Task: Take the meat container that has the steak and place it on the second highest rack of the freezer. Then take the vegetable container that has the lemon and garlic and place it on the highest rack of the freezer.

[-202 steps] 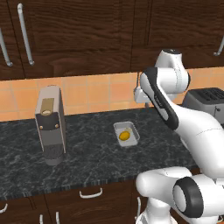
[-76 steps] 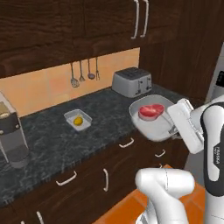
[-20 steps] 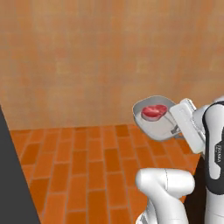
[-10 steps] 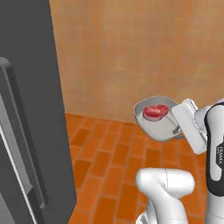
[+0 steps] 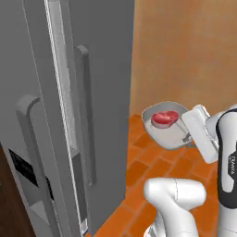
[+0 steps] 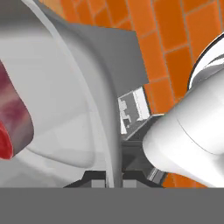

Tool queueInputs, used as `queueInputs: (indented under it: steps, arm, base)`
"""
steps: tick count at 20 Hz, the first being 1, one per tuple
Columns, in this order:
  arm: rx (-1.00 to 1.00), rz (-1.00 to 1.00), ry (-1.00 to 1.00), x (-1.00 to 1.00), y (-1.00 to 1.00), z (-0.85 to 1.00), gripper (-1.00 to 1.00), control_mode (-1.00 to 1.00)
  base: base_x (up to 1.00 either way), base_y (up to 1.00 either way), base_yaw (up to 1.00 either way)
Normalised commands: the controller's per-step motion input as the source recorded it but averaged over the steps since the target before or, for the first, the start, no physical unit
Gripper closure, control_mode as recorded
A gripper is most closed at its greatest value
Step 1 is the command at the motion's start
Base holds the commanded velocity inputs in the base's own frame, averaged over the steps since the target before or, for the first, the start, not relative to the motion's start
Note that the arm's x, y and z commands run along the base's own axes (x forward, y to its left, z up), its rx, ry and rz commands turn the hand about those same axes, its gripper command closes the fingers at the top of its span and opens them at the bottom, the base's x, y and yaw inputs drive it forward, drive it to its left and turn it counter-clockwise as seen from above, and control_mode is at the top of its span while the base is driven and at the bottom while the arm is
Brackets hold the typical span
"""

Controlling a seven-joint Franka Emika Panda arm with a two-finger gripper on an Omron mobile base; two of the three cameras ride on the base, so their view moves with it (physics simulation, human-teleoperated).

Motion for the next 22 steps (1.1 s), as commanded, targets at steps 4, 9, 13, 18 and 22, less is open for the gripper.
queueInputs:
  steps: [4,9,13,18,22]
  arm:
    - [0.00,0.00,0.00,0.00,0.00,0.00,1.00,1.00]
    - [0.00,0.00,0.00,0.00,0.00,0.00,1.00,1.00]
    - [0.00,0.00,0.00,0.00,0.00,0.00,1.00,1.00]
    - [0.00,0.00,0.00,0.00,0.00,0.00,1.00,1.00]
    - [0.00,0.00,0.00,0.00,0.00,0.00,1.00,1.00]
  base:
    - [0.00,0.06,0.77]
    - [0.22,-0.24,0.75]
    - [0.38,-0.39,0.66]
    - [0.39,-0.45,0.53]
    - [0.62,-0.12,0.21]
